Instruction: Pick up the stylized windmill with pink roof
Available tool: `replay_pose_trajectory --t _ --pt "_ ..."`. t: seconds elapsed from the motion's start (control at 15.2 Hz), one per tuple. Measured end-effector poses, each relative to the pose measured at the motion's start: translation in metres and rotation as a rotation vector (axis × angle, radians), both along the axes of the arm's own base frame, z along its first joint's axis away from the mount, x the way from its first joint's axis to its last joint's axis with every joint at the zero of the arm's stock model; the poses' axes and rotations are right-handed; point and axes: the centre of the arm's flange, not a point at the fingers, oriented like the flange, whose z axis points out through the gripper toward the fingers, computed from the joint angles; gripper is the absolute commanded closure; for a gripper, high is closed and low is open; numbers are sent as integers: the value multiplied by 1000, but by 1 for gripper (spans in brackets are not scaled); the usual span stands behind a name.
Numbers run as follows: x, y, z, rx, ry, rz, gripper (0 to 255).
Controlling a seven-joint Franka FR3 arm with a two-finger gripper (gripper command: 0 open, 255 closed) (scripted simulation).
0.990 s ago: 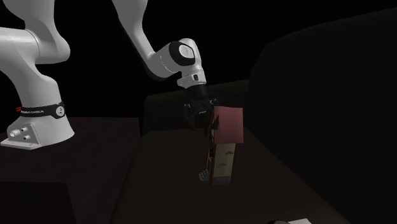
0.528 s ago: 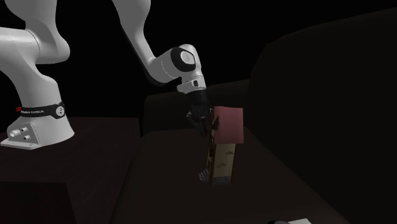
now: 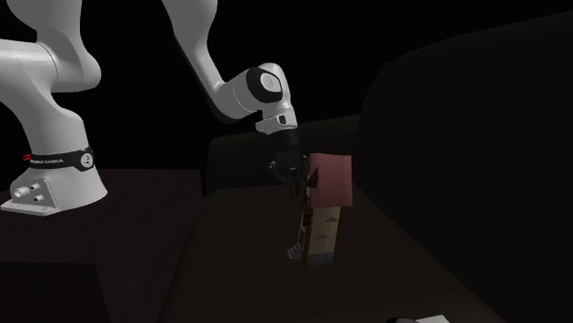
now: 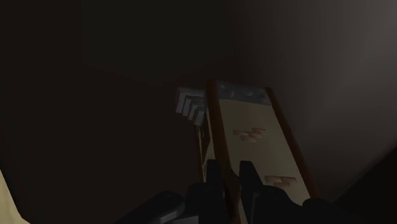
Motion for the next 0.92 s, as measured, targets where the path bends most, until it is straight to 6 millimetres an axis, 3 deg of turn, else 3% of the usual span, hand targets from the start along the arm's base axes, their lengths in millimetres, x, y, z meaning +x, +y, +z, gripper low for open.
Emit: replay_pose_trajectory --t 0.92 --pt "0 0 71 0 1 0 255"
